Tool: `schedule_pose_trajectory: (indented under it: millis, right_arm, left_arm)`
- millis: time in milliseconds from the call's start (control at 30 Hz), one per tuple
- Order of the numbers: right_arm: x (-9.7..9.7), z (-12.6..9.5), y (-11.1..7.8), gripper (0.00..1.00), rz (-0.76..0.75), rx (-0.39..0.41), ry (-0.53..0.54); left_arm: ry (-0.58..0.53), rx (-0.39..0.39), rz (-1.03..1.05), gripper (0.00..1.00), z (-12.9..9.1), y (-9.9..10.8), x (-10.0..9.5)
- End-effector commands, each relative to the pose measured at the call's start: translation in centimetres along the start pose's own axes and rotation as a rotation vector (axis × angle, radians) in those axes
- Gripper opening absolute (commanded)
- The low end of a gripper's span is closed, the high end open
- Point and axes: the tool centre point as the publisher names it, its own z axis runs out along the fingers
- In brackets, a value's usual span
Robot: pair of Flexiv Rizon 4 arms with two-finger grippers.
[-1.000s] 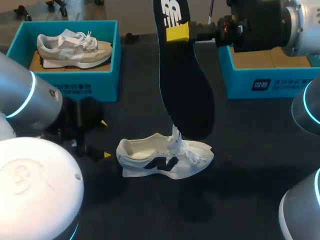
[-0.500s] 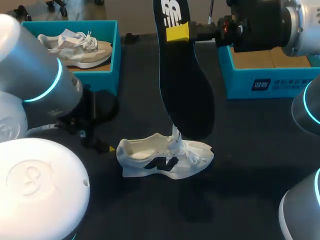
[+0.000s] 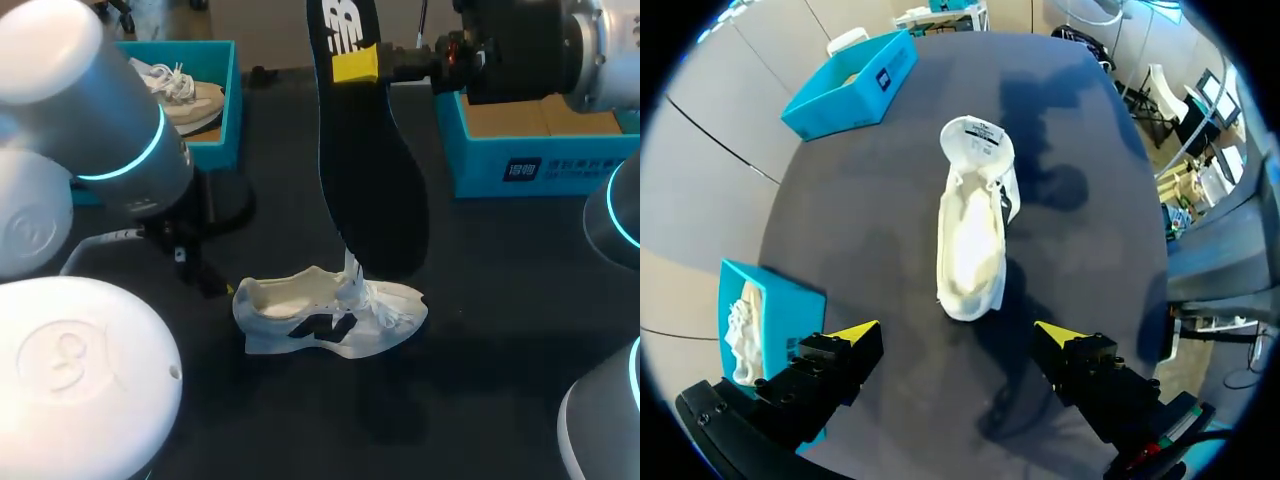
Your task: Take the shoe out of the shoebox, open the shoe tongue, remove and reinsert the insole, then place the shoe into the shoebox
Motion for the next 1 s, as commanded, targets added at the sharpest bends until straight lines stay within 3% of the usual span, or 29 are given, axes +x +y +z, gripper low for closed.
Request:
schedule_pose_trajectory:
  millis: [33,233,500,700,1000]
  right_arm:
    - [-0.1,0.4,0.0,0.0,0.001,-0.001,-0.002]
    - [-0.1,0.4,0.0,0.0,0.001,-0.001,-0.002]
    - [-0.1,0.4,0.0,0.0,0.001,-0.001,-0.002]
    - [-0.1,0.4,0.0,0.0,0.001,-0.001,-0.002]
    - [-0.1,0.4,0.0,0.0,0.001,-0.001,-0.002]
  left_arm:
    - [0.0,-0.015,0.0,1.0,0.2,-0.2,-0.1]
    - [0.014,-0.037,0.019,1.0,0.9,-0.8,-0.3]
    - [0.02,-0.176,0.106,1.0,2.3,-2.1,-0.1]
    - [-0.004,-0.223,0.111,1.0,3.2,-2.3,-0.1]
    - [0.001,-0.234,0.108,1.0,3.4,-2.2,0.0]
